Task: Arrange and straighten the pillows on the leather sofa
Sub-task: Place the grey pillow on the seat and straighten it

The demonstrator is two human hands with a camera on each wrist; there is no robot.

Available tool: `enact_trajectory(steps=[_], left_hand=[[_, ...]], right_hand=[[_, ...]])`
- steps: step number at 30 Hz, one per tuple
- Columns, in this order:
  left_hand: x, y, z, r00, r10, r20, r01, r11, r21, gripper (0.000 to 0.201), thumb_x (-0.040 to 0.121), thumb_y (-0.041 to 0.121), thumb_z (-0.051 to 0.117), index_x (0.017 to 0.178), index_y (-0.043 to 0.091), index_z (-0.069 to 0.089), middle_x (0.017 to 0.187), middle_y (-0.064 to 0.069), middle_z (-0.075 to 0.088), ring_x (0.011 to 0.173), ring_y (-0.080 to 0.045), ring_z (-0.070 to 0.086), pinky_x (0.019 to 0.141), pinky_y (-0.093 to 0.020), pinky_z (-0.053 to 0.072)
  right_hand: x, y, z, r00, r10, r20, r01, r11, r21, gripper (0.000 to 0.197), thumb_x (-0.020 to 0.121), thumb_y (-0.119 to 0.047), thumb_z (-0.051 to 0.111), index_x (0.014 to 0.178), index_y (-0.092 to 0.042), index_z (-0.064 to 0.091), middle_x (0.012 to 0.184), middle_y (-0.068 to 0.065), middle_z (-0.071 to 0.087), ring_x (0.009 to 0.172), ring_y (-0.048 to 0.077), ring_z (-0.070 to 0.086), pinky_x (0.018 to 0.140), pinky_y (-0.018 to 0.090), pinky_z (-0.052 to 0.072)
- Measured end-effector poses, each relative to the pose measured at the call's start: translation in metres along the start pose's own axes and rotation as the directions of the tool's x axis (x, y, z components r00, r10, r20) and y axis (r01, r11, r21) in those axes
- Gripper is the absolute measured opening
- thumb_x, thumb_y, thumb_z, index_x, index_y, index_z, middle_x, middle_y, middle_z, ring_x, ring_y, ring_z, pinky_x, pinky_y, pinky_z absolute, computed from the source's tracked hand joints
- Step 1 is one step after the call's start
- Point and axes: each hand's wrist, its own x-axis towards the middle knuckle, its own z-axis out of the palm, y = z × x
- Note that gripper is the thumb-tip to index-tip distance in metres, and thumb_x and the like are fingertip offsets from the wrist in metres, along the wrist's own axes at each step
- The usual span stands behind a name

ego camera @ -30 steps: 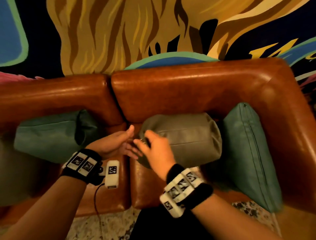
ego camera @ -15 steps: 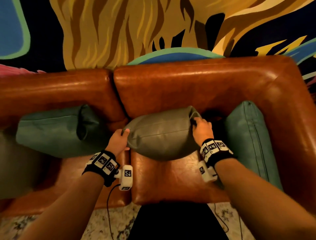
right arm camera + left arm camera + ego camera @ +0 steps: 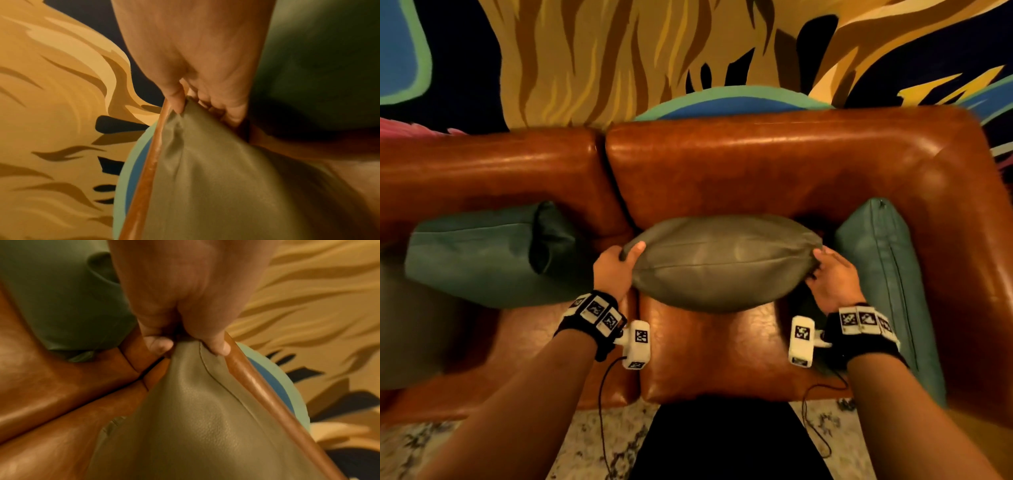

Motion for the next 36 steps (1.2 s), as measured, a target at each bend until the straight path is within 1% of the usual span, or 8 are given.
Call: enact_trajectory(steps=[9, 12, 15, 18, 21, 26, 33, 36], left_hand=[[0.001, 0.01, -0.001, 0.997, 0.075, 0.029, -0.068, 0.977, -0.2, 0.037, 0.092, 0.048, 0.065, 0.085, 0.011, 0.06, 0.078, -0.005, 0.065, 0.074, -0.022, 0.064, 0.058, -0.034, 0.053], [-0.002, 0.022, 0.014, 0.996, 0.082, 0.046, -0.075, 0.988, -0.133, 0.051, 0.095, 0.057, 0.054, 0.091, 0.007, 0.062, 0.085, -0.008, 0.067, 0.073, -0.02, 0.063, 0.053, -0.023, 0.047], [-0.01, 0.031, 0.029, 0.994, 0.098, 0.041, -0.092, 0.988, -0.122, 0.054, 0.092, 0.069, 0.043, 0.084, 0.017, 0.057, 0.085, -0.009, 0.067, 0.077, -0.033, 0.066, 0.065, -0.036, 0.055], [-0.016, 0.034, 0.038, 0.988, 0.152, 0.01, -0.15, 0.981, -0.124, 0.036, 0.098, 0.051, 0.05, 0.091, 0.016, 0.055, 0.093, -0.016, 0.07, 0.087, -0.032, 0.067, 0.078, -0.041, 0.053], [-0.012, 0.026, 0.033, 0.979, 0.201, 0.043, -0.195, 0.974, -0.114, 0.015, 0.098, 0.028, 0.058, 0.099, 0.014, 0.054, 0.092, -0.013, 0.068, 0.083, -0.032, 0.068, 0.075, -0.043, 0.055], [-0.007, 0.003, 0.017, 0.975, 0.186, 0.122, -0.173, 0.979, -0.11, 0.023, 0.096, 0.033, 0.064, 0.097, 0.012, 0.054, 0.086, -0.01, 0.065, 0.062, -0.022, 0.064, 0.043, -0.027, 0.052], [0.002, -0.006, 0.018, 0.989, 0.136, 0.062, -0.125, 0.979, -0.159, 0.026, 0.094, 0.043, 0.063, 0.092, 0.018, 0.057, 0.085, -0.007, 0.068, 0.075, -0.025, 0.067, 0.064, -0.04, 0.056], [0.003, 0.001, 0.016, 0.994, 0.102, -0.034, -0.106, 0.982, -0.159, 0.032, 0.097, 0.041, 0.06, 0.098, 0.009, 0.061, 0.09, -0.004, 0.065, 0.089, -0.023, 0.061, 0.079, -0.033, 0.046]], right_hand=[[0.0, -0.025, 0.0, 0.935, -0.317, -0.159, 0.259, 0.917, -0.303, 0.021, 0.079, 0.0, 0.074, 0.08, -0.019, 0.065, 0.068, -0.011, 0.068, 0.068, 0.004, 0.064, 0.069, 0.025, 0.052], [-0.009, -0.024, 0.02, 0.803, -0.47, -0.366, 0.064, 0.679, -0.732, 0.036, 0.079, -0.003, 0.061, 0.107, -0.026, 0.063, 0.109, 0.003, 0.066, 0.107, 0.028, 0.063, 0.091, 0.047, 0.047], [-0.031, 0.003, 0.084, 0.699, -0.698, 0.159, 0.329, 0.115, -0.937, 0.054, 0.081, -0.015, 0.053, 0.135, -0.019, 0.051, 0.137, 0.012, 0.053, 0.128, 0.031, 0.048, 0.105, 0.047, 0.038], [-0.057, 0.062, 0.159, 0.633, -0.41, 0.657, 0.713, -0.024, -0.701, 0.057, 0.091, -0.017, 0.046, 0.148, -0.01, 0.041, 0.155, 0.016, 0.038, 0.145, 0.032, 0.032, 0.121, 0.044, 0.023], [-0.057, 0.103, 0.181, 0.649, -0.196, 0.735, 0.725, -0.136, -0.675, 0.059, 0.1, -0.024, 0.035, 0.157, -0.02, 0.021, 0.164, 0.007, 0.022, 0.152, 0.021, 0.016, 0.124, 0.043, 0.001], [-0.001, 0.101, 0.124, 0.722, -0.281, 0.632, 0.496, -0.427, -0.756, 0.061, 0.1, -0.052, 0.024, 0.156, -0.031, 0.018, 0.165, -0.002, 0.02, 0.153, 0.02, 0.014, 0.121, 0.053, 0.0], [0.04, 0.04, 0.029, 0.854, -0.402, 0.329, 0.164, -0.393, -0.905, 0.059, 0.101, -0.055, 0.017, 0.156, -0.033, 0.018, 0.164, 0.005, 0.022, 0.152, 0.029, 0.012, 0.117, 0.055, -0.016], [0.031, 0.013, 0.021, 0.885, -0.458, -0.077, -0.066, 0.041, -0.997, 0.056, 0.102, -0.056, 0.028, 0.135, -0.015, 0.047, 0.137, 0.022, 0.053, 0.127, 0.042, 0.048, 0.108, 0.055, 0.027]])
